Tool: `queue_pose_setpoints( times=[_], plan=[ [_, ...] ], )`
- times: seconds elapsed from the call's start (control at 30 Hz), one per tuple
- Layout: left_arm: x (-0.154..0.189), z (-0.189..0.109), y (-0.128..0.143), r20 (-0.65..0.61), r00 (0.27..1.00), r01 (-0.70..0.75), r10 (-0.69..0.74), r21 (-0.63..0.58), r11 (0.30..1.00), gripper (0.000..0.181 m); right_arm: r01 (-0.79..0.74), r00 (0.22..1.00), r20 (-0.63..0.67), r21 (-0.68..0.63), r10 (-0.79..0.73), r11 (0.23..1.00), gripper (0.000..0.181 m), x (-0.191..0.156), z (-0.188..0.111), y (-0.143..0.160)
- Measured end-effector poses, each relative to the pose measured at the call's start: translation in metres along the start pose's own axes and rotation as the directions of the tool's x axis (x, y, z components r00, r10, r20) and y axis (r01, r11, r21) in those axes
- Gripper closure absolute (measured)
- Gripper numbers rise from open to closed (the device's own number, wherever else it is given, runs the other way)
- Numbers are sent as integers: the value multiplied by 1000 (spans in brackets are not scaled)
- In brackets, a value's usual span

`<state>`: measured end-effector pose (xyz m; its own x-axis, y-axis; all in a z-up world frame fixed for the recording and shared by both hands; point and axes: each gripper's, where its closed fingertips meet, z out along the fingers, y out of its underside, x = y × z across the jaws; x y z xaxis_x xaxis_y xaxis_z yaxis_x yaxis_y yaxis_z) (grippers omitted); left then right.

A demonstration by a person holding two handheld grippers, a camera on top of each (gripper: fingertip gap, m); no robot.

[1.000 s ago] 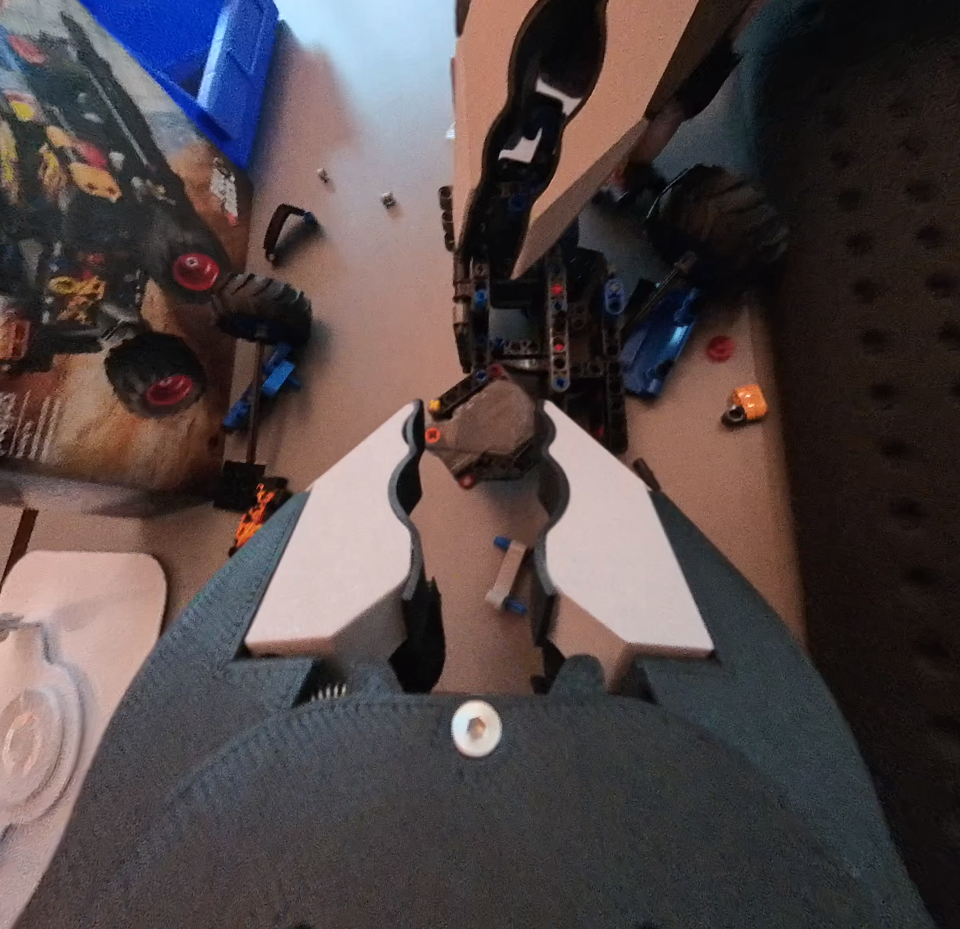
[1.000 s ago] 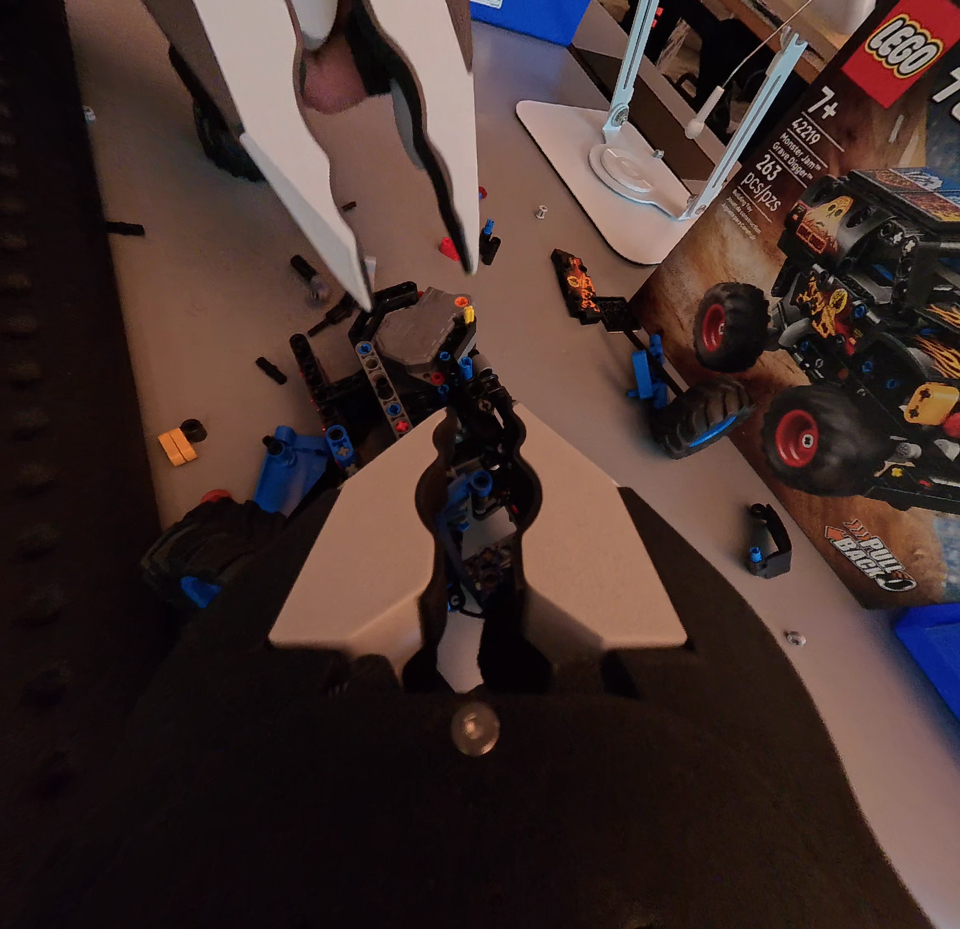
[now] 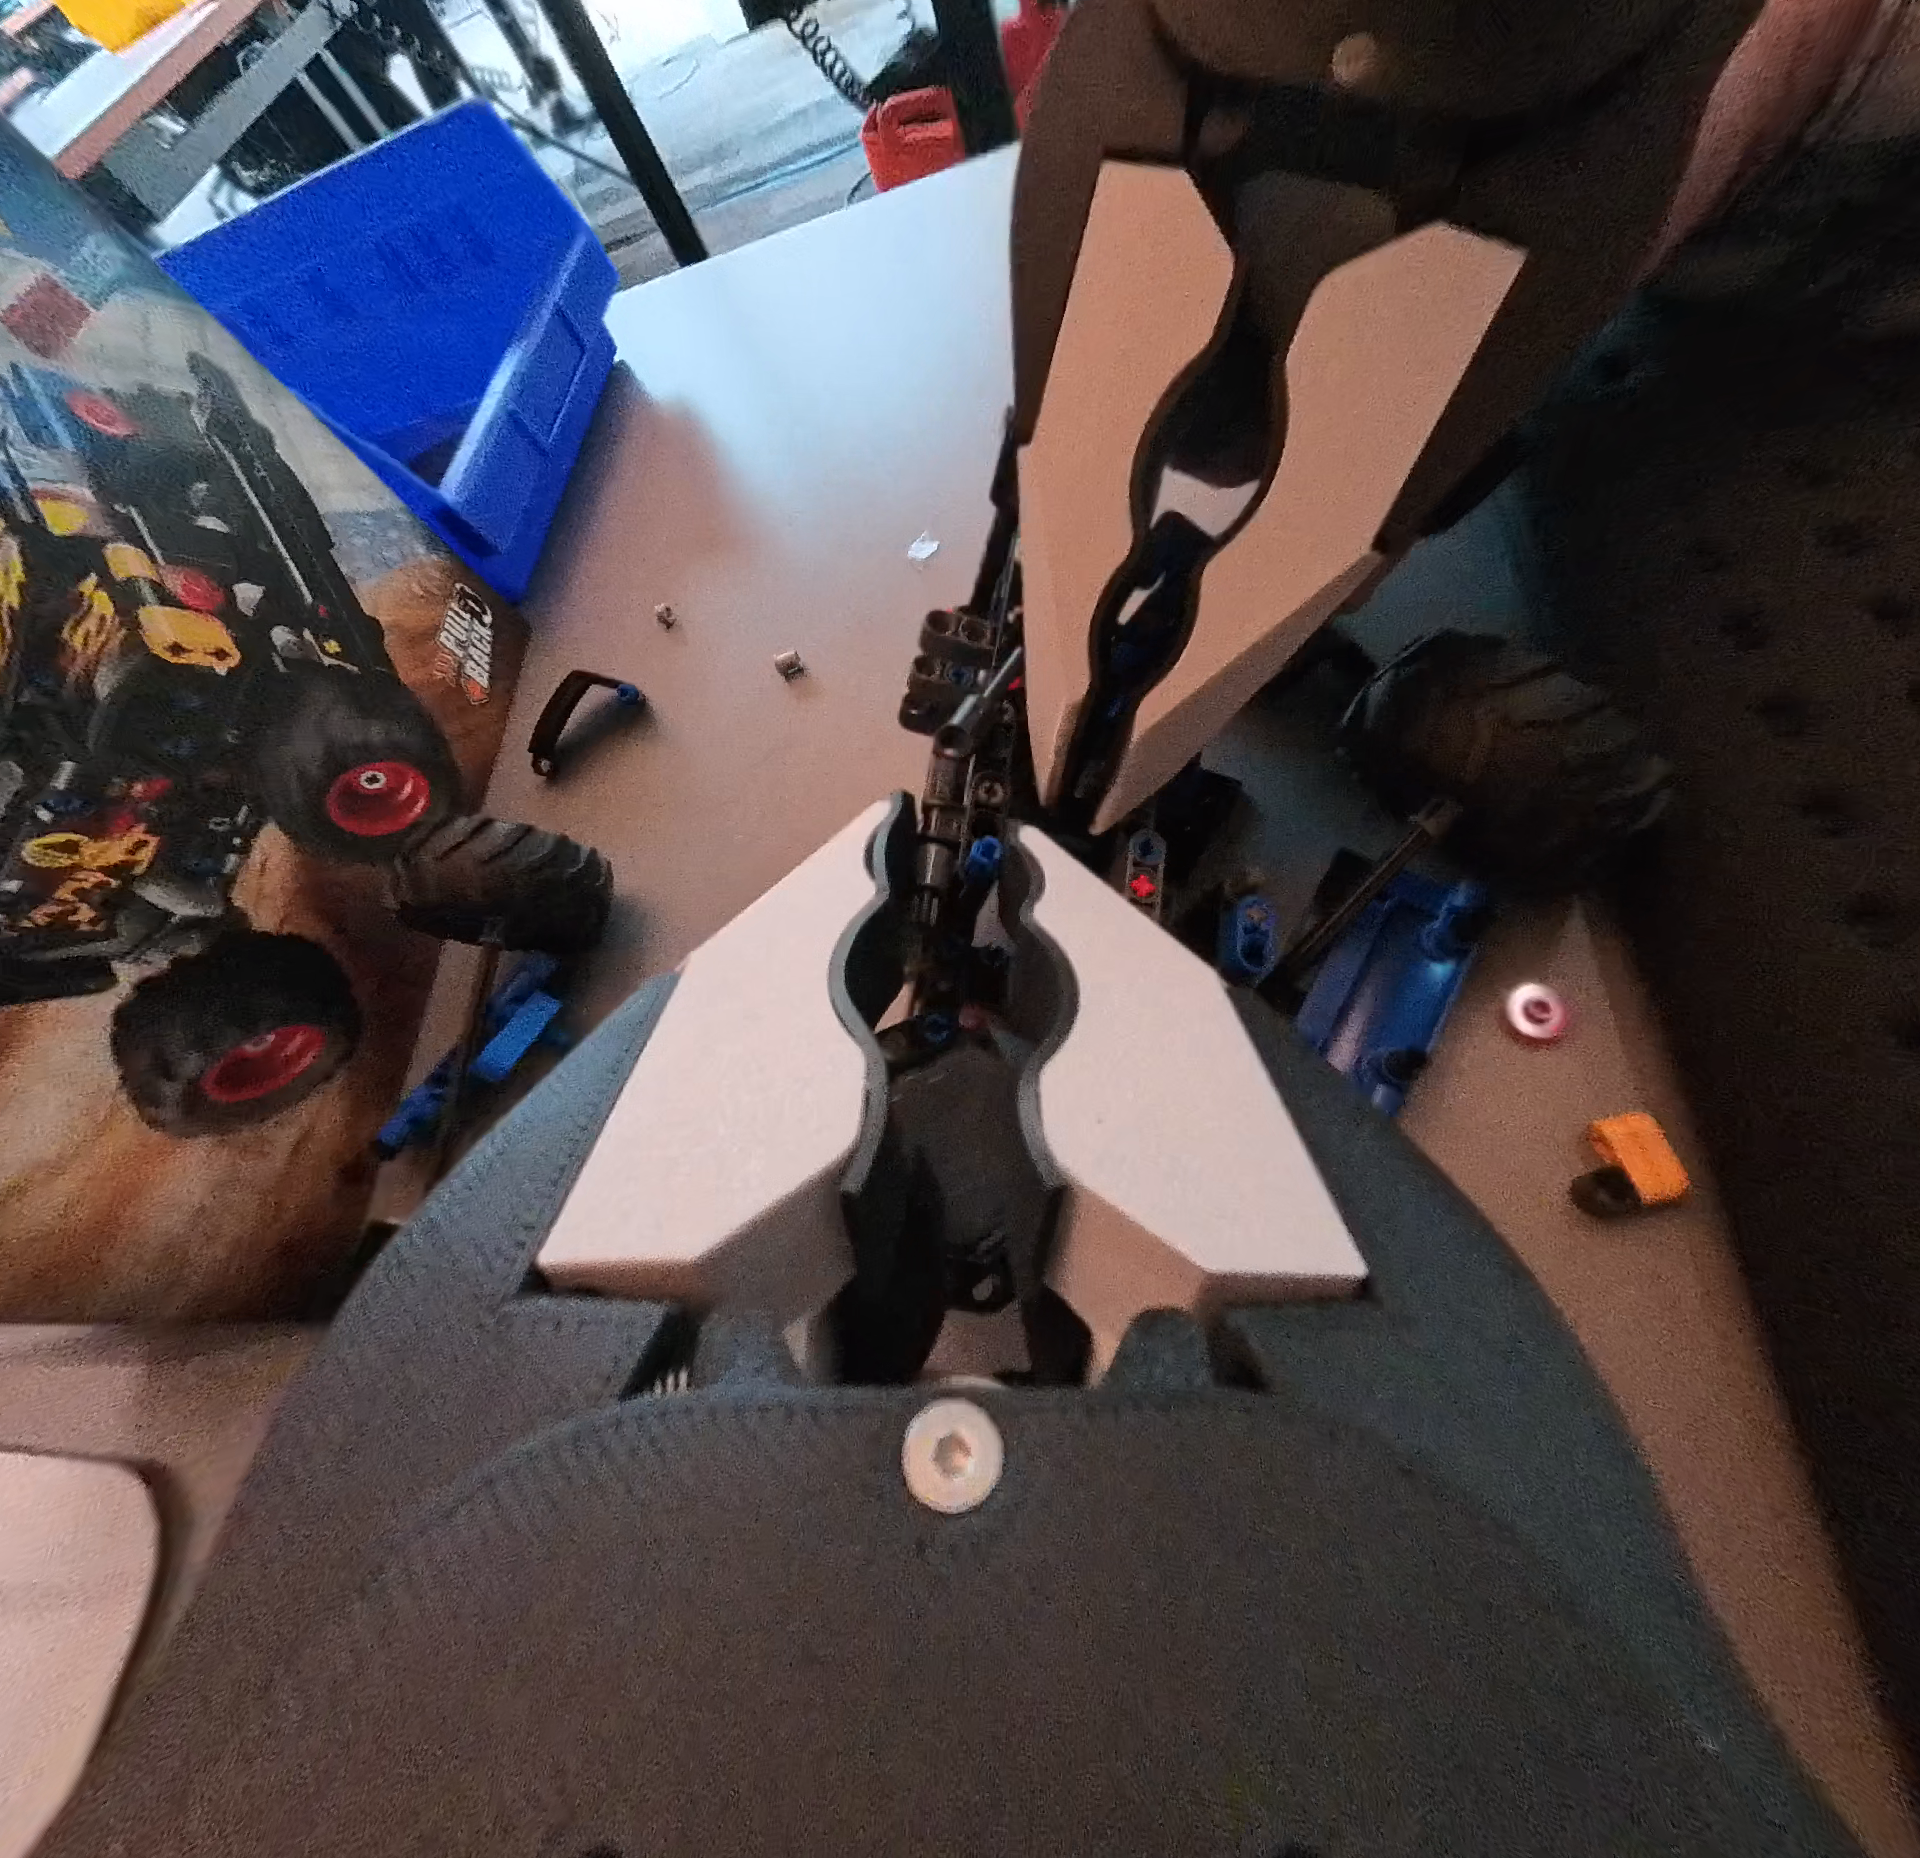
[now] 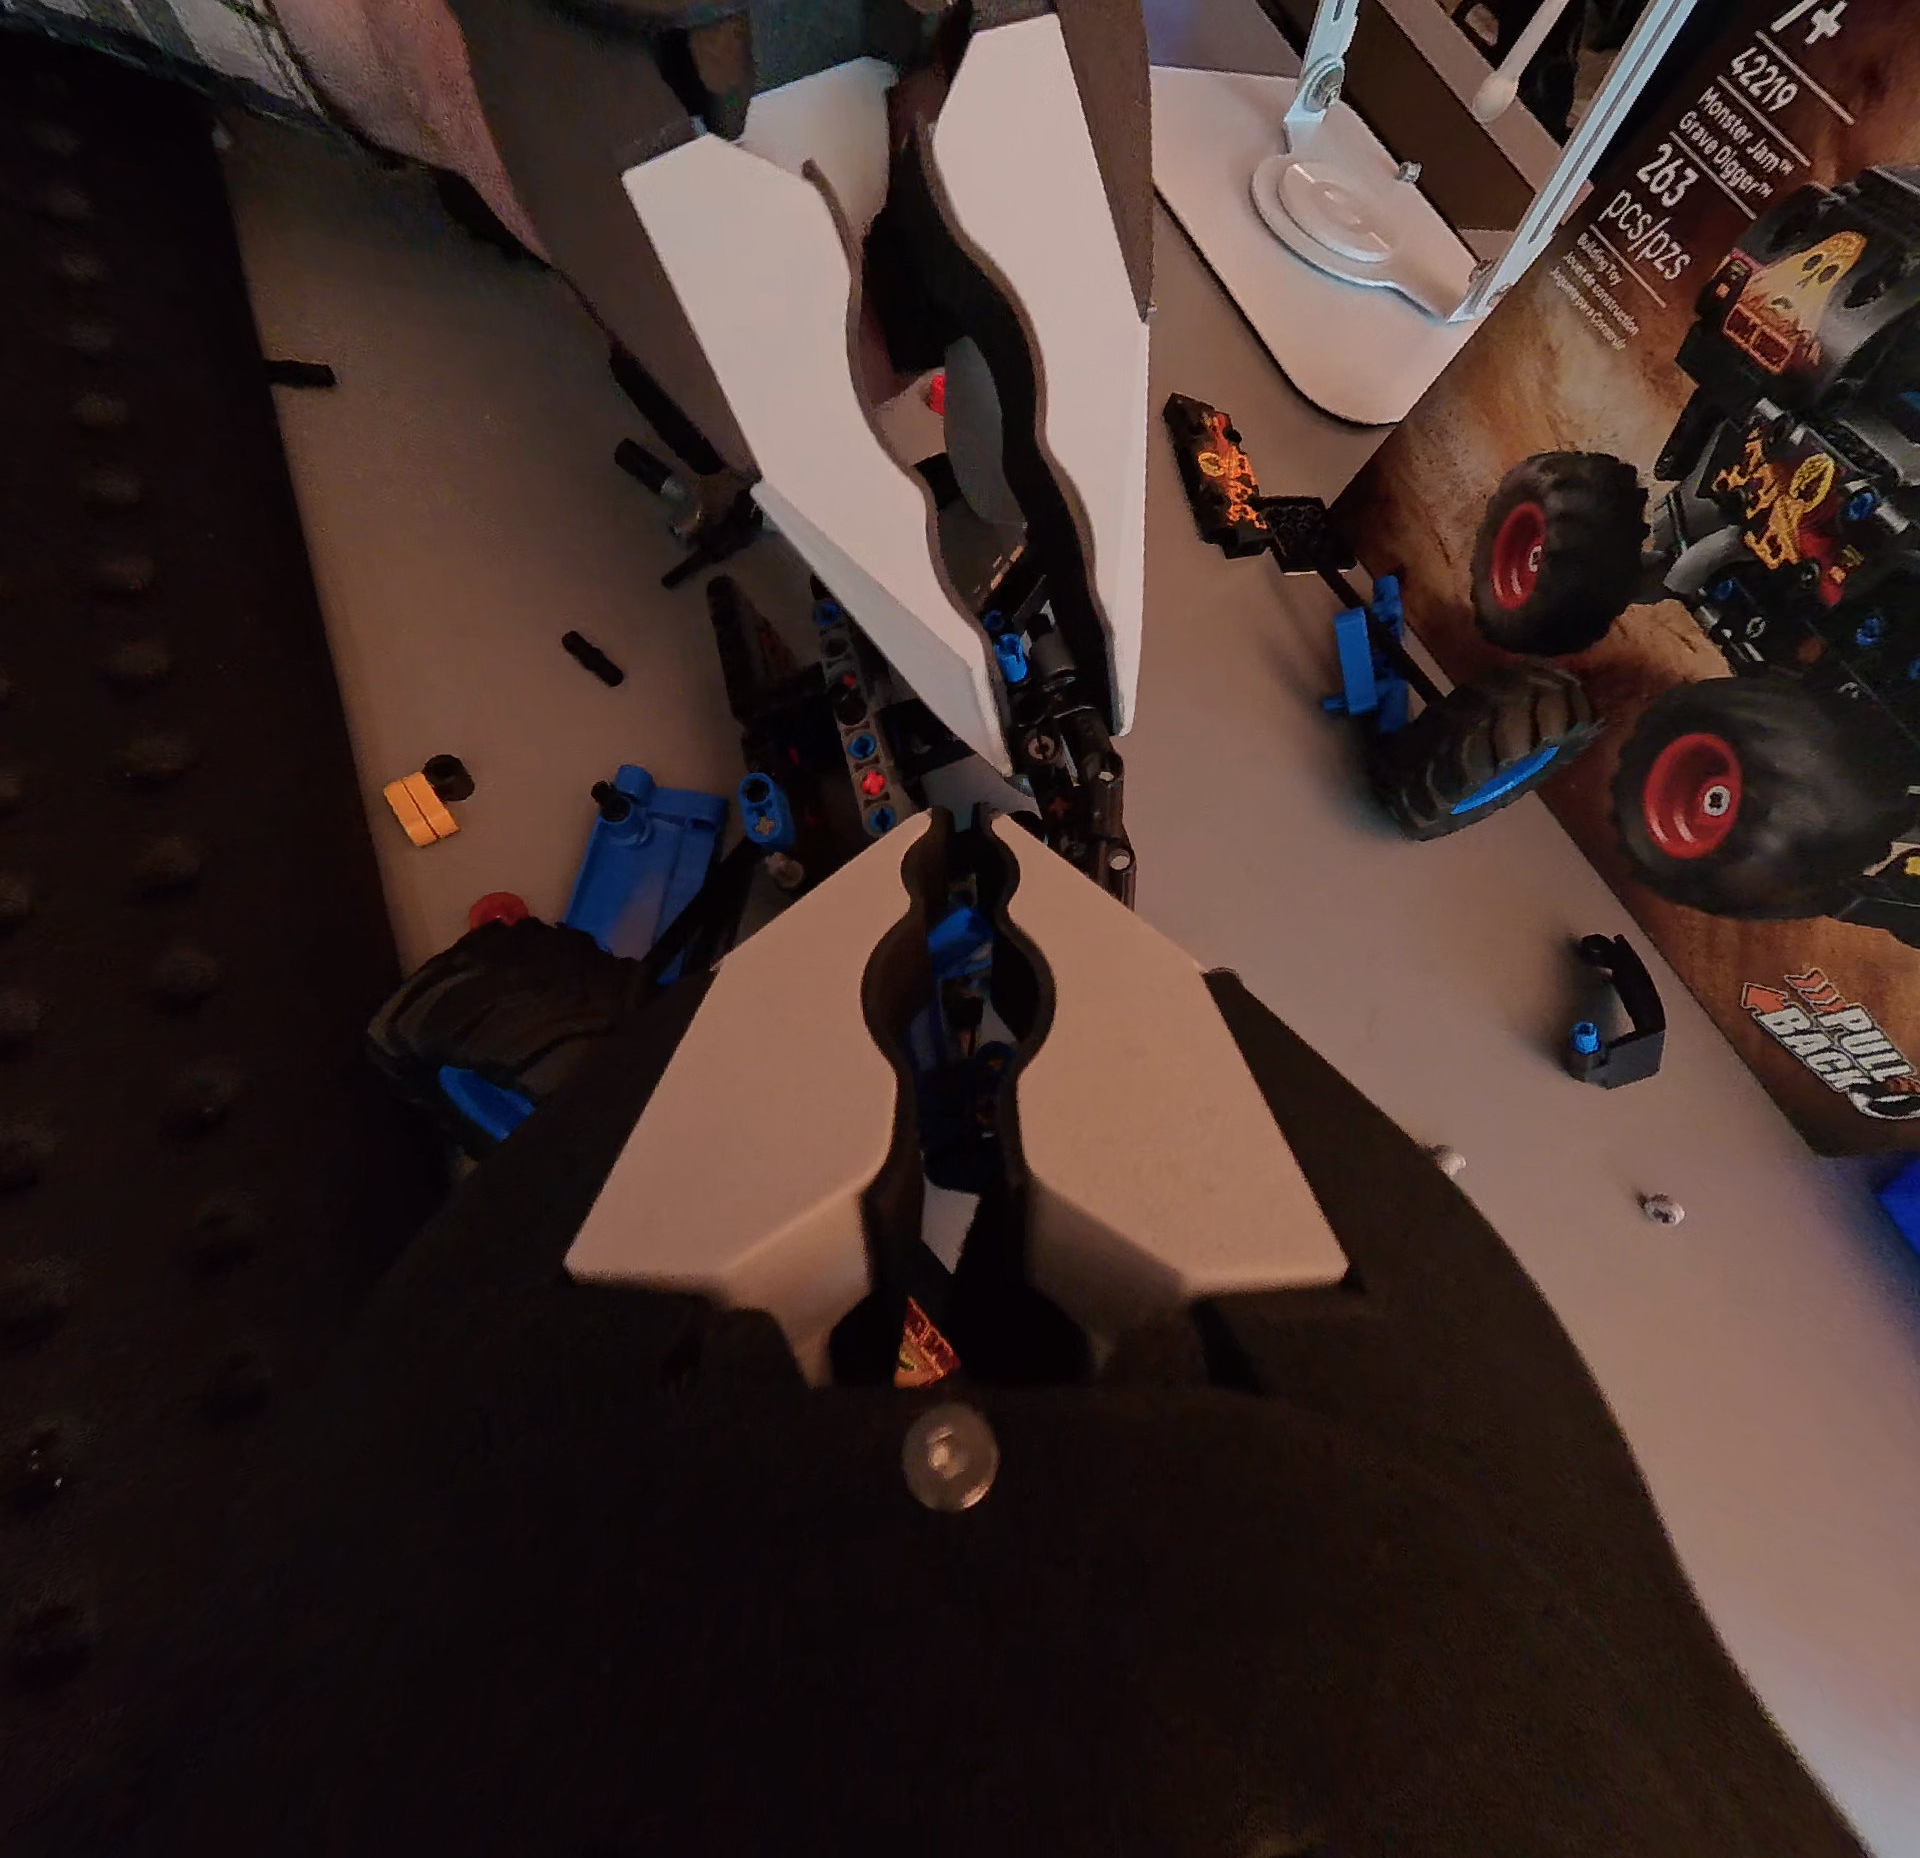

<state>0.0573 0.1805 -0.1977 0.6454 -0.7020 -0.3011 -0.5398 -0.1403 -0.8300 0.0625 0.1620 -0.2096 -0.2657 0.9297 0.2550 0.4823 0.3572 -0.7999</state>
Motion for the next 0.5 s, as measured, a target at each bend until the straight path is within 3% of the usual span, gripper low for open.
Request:
queue_pose_setpoints(
  times=[0.37, 0.5],
  plan=[
    [3, -5, -7, -43, 989, 147, -143, 106, 983, 171, -8, 1000, 8, 15, 8, 1000, 178, -1, 1, -1],
    [1, -5, 0, 38, 997, -70, 69, 21, 997, 169, -5, 1000, -2, 8, 5, 1000, 178, -1, 3, -1]
  ],
)
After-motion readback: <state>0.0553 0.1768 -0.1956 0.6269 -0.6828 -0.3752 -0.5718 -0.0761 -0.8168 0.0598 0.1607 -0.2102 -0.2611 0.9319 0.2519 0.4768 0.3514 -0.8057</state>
